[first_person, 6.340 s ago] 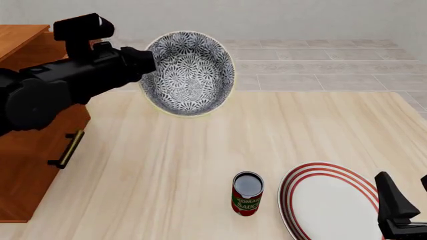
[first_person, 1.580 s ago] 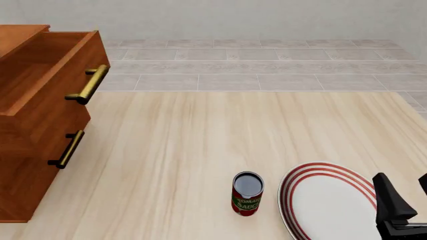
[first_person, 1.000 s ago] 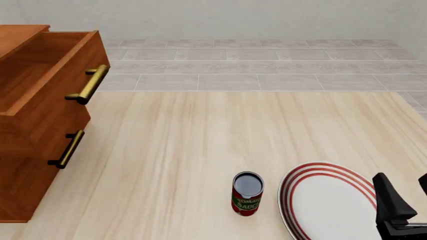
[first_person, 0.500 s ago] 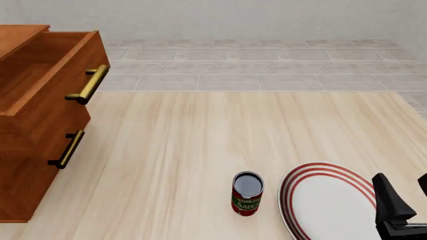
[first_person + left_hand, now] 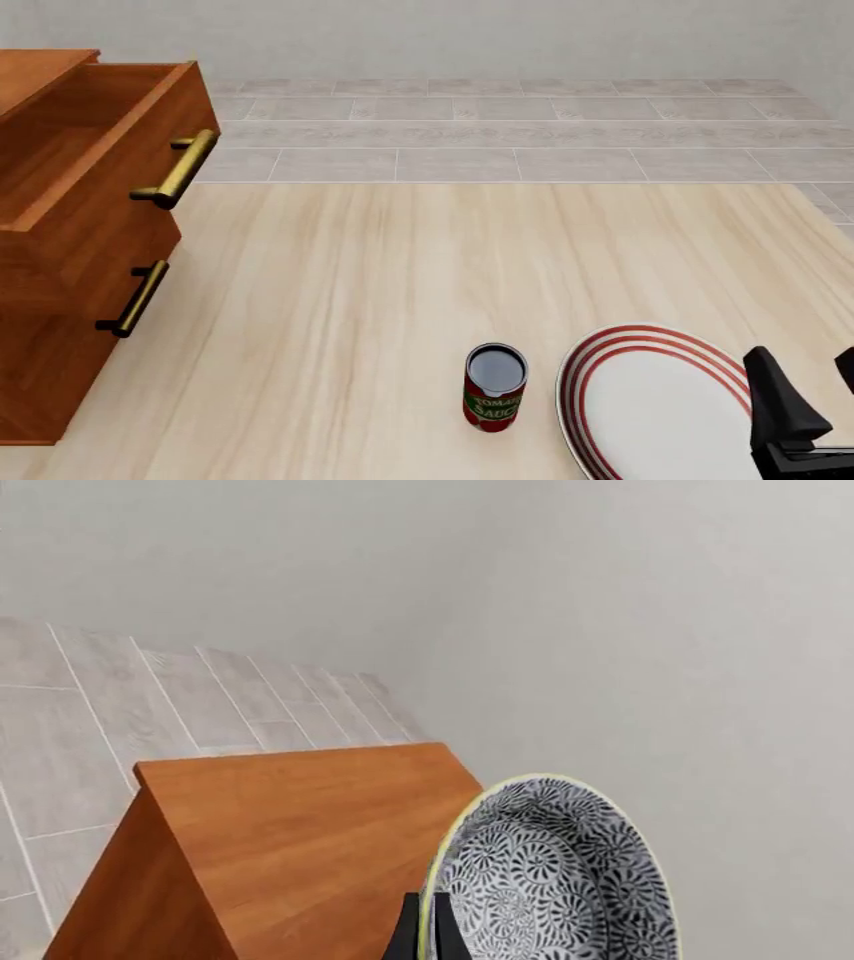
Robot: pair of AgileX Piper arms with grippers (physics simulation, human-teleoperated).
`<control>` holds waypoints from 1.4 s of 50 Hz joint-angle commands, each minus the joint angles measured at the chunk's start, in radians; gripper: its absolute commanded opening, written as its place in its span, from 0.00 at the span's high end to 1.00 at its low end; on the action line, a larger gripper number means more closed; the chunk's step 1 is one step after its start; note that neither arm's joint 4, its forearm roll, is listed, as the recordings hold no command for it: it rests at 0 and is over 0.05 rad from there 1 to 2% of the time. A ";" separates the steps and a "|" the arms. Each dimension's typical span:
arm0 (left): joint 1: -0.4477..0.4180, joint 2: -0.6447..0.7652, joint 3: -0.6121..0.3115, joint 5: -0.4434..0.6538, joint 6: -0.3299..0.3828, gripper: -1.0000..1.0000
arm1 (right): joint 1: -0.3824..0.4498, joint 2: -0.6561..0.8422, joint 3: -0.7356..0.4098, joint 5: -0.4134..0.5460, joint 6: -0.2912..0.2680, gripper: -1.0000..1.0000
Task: Put the bowl on top of the cabinet.
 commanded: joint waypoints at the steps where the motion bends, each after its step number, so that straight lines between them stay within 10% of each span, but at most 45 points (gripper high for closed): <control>1: -0.001 0.012 0.002 -0.003 0.009 1.00 | 0.000 0.000 -0.001 0.001 0.002 0.00; 5: -0.009 0.011 0.001 -0.005 0.007 1.00 | 0.000 0.000 -0.001 0.001 0.003 0.00; 6: -0.016 0.008 -0.001 -0.005 0.007 0.00 | 0.001 0.000 -0.001 0.001 0.003 0.00; 70: -0.011 -0.150 -0.151 0.122 0.025 0.00 | 0.007 0.000 -0.007 -0.002 0.007 0.00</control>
